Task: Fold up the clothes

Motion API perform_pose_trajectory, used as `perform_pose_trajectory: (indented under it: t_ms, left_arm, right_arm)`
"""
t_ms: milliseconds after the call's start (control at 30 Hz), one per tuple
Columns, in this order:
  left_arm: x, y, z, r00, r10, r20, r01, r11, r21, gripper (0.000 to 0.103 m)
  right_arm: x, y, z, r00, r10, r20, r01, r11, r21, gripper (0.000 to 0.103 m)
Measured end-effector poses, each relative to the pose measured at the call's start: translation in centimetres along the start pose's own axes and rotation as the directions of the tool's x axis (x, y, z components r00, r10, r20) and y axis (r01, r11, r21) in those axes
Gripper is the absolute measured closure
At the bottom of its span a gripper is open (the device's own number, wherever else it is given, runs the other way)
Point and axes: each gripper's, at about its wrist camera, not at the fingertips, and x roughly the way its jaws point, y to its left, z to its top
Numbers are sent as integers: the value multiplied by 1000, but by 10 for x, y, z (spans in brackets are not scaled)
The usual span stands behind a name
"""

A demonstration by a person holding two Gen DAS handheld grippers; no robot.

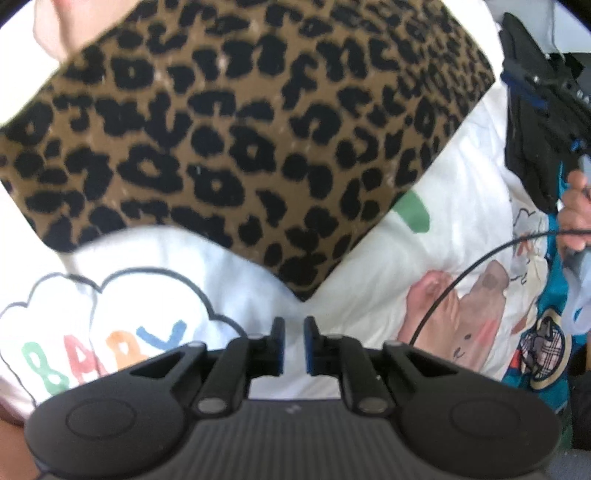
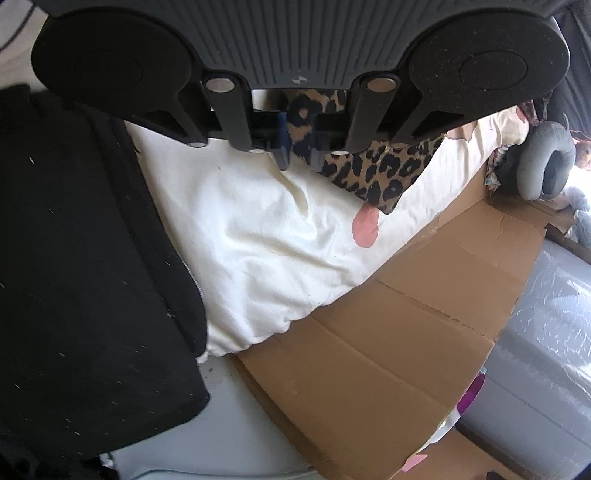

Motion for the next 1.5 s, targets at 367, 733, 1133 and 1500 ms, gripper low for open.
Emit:
perform_pose_trajectory:
  t_ms: [367,733,1133,1500]
  left_arm:
    - [-50,-31,31,983,3,185,-27,991,129,90]
    - [-61,-37,72,930,45,364,-132,967,216,72]
    - [-67,-39,107,855,66,514,-246,925,289,54]
    - [-56,-31,125,828,94,553,-308,900,309,46]
  right_arm:
    - [-9,-8,-21,999,10,-41,-9,1000,27,82]
    - [0,-13,-40,992,75,-98,-66,993,95,71]
    - [19,-19,-70,976,168,-141,-128,959,254,70]
    - [35,-22,-82,965,228,-132,-171,925,340,68]
